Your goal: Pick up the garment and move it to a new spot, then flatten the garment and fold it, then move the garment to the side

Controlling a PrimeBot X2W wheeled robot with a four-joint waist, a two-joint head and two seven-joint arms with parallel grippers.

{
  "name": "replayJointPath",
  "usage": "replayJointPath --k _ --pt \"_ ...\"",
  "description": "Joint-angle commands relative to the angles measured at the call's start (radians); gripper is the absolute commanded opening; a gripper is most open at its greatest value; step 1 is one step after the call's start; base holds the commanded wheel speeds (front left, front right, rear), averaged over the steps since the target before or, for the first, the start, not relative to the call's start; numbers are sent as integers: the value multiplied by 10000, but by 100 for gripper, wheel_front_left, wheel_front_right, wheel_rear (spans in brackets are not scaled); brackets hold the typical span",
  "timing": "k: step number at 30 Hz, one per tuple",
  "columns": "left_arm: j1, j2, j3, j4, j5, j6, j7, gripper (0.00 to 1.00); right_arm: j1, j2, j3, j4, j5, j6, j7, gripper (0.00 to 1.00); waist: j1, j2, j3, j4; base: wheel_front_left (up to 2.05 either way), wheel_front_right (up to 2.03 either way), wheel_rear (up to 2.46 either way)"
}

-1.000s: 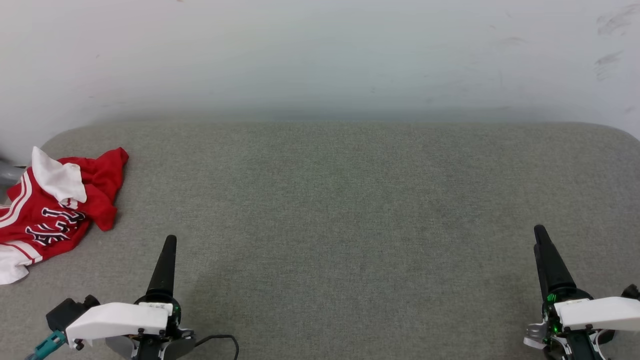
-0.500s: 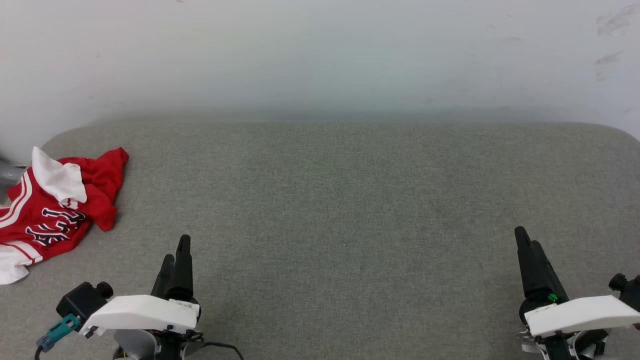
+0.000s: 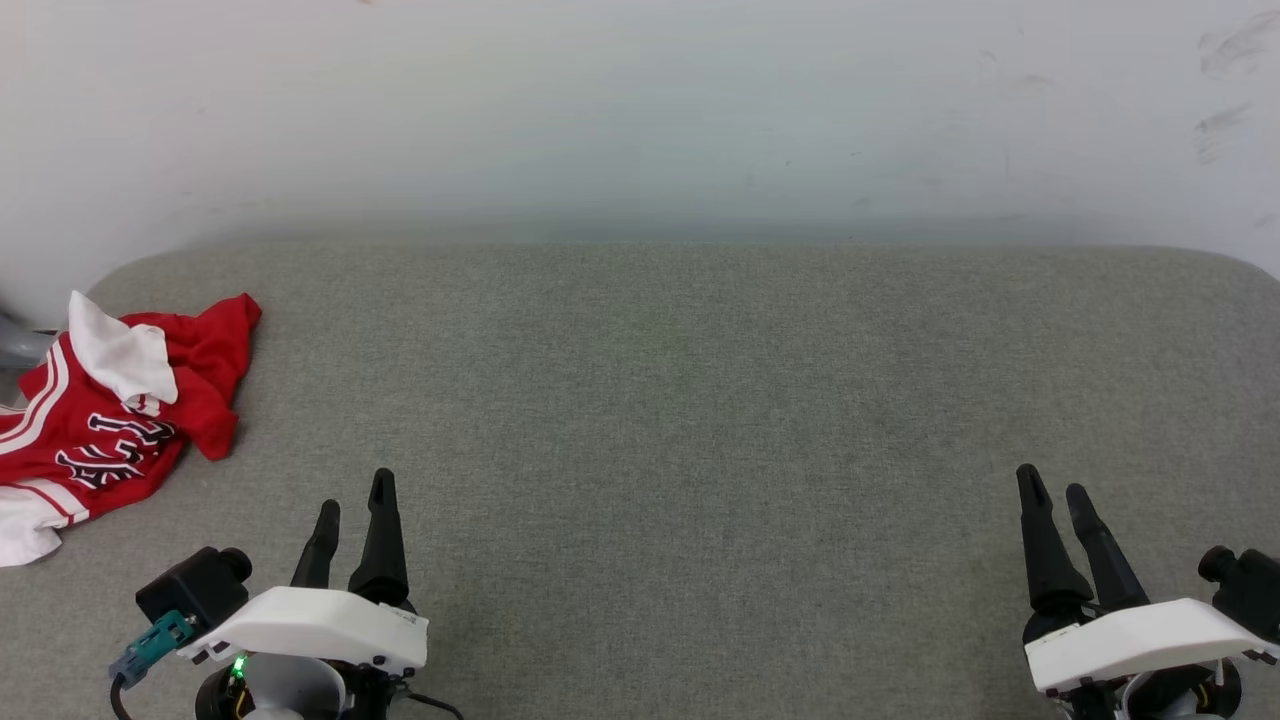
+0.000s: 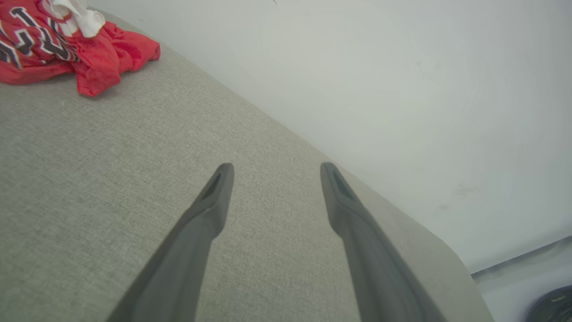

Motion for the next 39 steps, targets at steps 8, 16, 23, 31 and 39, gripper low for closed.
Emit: replayJointPath --k 8,16,23,31,39 --pt "-9 214 -232 -397 1106 259 -325 100 -16 -1 12 -247 -1147 1 -312 100 -1 0 11 23 0 0 0" --pt "50 237 -342 -656 1857 339 -523 100 55 0 69 -459 -1940 1 -503 100 -1 0 36 49 0 0 0" --pt "105 270 -444 -791 2638 372 -699 100 101 2 142 -639 -2708 1 -694 100 -1 0 73 76 0 0 0" --pt "170 286 -549 -881 3476 411 -895 100 183 3 194 -775 -3527 0 -898 100 -1 0 94 109 0 0 0" --pt "266 237 -569 -959 4202 384 -1085 100 250 5 218 -842 -4235 0 -1089 100 -1 0 103 109 0 0 0"
